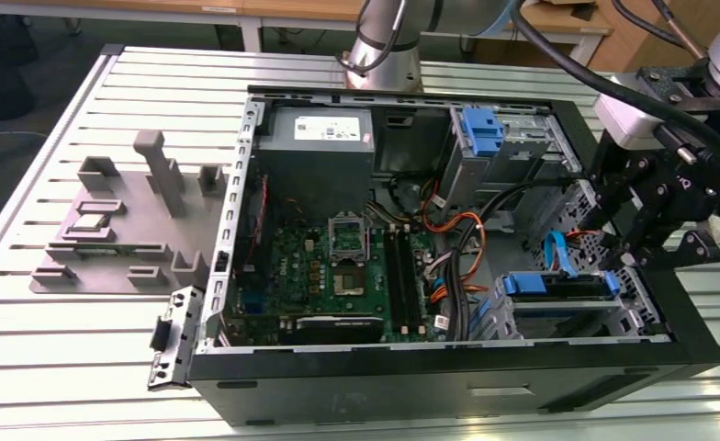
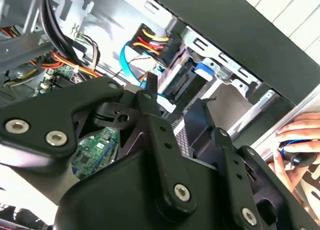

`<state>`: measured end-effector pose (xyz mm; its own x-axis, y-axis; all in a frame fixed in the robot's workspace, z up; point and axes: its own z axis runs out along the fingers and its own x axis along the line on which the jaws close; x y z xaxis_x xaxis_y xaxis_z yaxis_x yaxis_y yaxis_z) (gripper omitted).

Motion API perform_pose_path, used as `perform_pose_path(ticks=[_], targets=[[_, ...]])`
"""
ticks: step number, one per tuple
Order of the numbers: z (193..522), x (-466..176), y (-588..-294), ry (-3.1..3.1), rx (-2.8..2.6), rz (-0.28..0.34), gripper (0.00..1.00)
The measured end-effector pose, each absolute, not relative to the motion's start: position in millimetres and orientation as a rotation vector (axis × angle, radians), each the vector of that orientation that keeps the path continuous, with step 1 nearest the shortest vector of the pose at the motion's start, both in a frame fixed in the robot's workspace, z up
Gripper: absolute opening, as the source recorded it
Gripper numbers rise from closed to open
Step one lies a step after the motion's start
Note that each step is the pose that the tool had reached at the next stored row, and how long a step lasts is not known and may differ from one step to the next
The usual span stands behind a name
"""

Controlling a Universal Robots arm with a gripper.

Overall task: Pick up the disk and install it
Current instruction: 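Insert the second disk wire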

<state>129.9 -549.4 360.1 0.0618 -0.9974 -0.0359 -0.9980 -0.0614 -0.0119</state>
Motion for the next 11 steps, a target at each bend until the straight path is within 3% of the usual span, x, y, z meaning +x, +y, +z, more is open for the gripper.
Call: perform_pose_path(ticks=[11], targets=[[357, 147, -536, 2.129, -2.265, 0.028, 0.49]])
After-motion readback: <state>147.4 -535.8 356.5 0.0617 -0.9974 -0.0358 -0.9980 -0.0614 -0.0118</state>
